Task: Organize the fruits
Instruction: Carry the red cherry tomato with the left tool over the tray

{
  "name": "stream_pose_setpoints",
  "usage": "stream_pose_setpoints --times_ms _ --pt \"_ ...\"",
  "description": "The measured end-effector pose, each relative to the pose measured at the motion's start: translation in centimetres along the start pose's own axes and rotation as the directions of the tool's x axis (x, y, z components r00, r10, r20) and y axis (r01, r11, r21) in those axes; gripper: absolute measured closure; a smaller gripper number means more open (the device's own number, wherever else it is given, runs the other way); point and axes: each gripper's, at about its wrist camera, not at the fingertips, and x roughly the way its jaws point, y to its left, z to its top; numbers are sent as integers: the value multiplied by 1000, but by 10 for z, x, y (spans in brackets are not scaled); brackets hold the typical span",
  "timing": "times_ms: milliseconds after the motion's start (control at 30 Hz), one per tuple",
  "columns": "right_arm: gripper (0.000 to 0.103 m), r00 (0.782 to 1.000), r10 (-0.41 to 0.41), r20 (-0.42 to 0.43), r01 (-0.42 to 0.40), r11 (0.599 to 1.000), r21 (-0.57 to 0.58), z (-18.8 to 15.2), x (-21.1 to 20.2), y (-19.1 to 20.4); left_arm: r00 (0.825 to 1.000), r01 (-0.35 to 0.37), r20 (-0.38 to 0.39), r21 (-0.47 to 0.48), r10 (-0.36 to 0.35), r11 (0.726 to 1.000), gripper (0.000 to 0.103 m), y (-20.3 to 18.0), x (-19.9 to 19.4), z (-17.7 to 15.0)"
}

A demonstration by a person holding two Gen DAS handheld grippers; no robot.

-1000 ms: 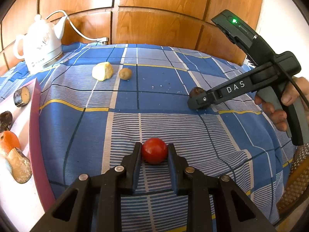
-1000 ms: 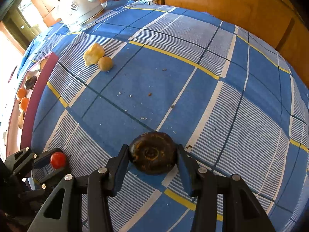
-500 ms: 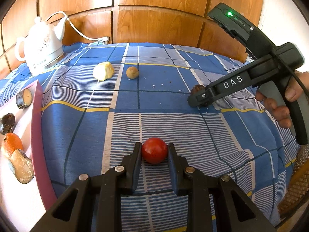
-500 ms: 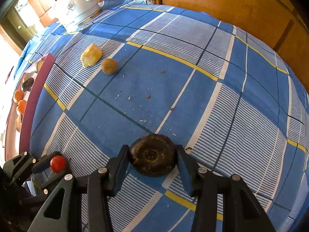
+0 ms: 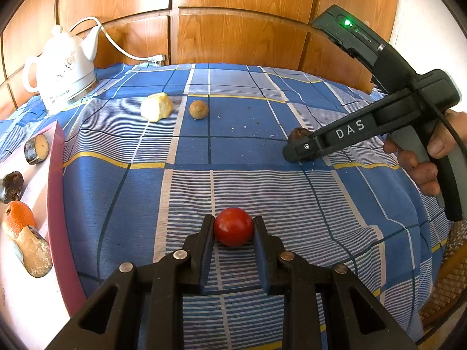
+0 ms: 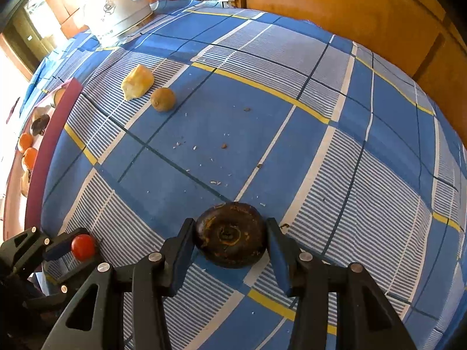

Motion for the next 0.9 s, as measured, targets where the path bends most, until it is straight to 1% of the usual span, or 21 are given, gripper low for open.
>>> stream_pose_setpoints --times_ms 100,200,267,600,767,900 --pt "54 1000 6 -4 -6 1000 -5 0 2 -4 1000 -1 -4 -1 1 1000 76 1 2 1" --pt "53 999 35 -5 -35 999 19 0 2 -12 1000 -6 -7 2 6 1000 77 0 2 1" --pt "53 999 39 -8 -39 999 18 1 4 -17 1000 -7 -10 2 7 1000 77 0 2 1" --pt "54 1000 -15 7 16 999 -40 -1 0 -15 1000 7 -28 -17 -8 1000 77 3 2 6" --pt "55 999 -26 19 27 998 -60 -4 -1 -15 1000 30 -8 -49 -30 998 77 12 -7 12" --pt "55 999 -39 28 41 996 -81 -6 -3 -14 998 59 41 -100 -55 993 77 26 -30 21"
